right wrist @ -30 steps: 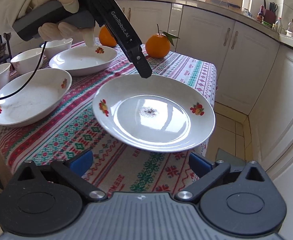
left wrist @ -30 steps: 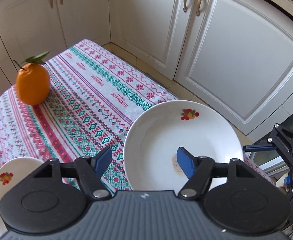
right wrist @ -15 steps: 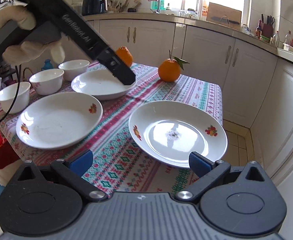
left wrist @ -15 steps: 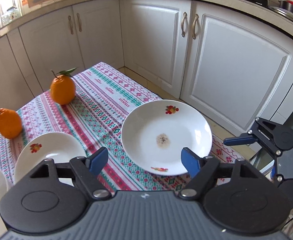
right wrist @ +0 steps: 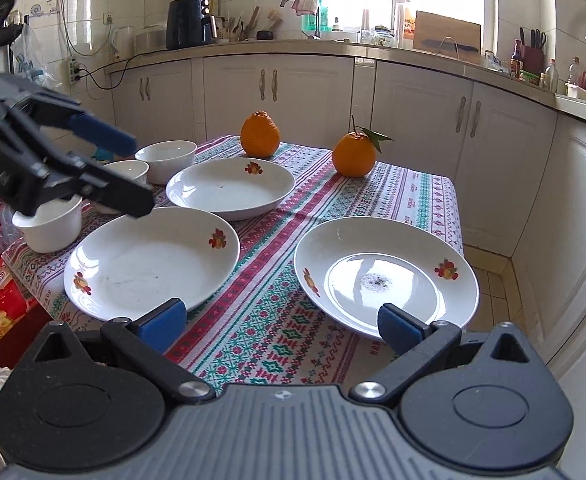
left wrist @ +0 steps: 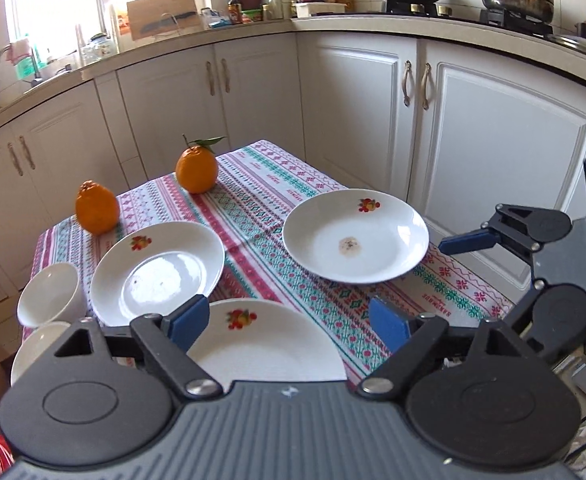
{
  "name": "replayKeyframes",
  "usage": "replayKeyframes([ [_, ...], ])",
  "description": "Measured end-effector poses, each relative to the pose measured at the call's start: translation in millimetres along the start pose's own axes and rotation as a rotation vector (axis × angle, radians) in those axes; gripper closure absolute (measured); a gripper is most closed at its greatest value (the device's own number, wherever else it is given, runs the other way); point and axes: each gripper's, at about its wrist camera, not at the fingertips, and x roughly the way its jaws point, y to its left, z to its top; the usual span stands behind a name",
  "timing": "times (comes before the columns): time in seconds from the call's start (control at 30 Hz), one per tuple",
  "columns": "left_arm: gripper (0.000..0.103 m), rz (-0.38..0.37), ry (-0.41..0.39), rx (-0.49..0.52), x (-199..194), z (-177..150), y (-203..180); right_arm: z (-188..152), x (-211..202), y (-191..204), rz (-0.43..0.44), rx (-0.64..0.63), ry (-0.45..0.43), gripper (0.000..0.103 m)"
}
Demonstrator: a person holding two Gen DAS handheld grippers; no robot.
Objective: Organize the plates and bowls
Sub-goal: 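Move the right gripper to the rim of another white decal plate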
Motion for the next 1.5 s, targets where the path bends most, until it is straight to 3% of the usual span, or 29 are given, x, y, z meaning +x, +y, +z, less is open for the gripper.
replayKeyframes([
  [0.3,0.015,0.093,-0.046,0.014,-16.1,-37.2,-5.5,3.9,2.2,16.5,0.010,-0.014,-0.004,0.000],
  [0.57,0.013,0.160,-0.019,0.035,-15.8,-72.5,-4.2,3.3,8.4,24.3,0.026,0.011,0.026,0.000],
  [0.77,0.013,0.141,0.041,-0.028,-11.8,-97.5,9.7,8.8,16.4,30.4,0.040,-0.003,0.049,0.000],
  [1.0,0.012,0.099,0.112,-0.099,3.0,-120.2,26.0,13.9,24.2,34.2,0.116,-0.002,0.063,0.000],
  [1.27,0.012,0.060,0.119,-0.129,19.1,-124.7,32.0,18.7,36.1,34.8,0.110,-0.006,0.096,0.000],
  [1.5,0.011,0.027,0.103,-0.140,25.7,-126.0,34.6,27.0,54.2,33.9,0.197,0.006,0.138,0.000],
])
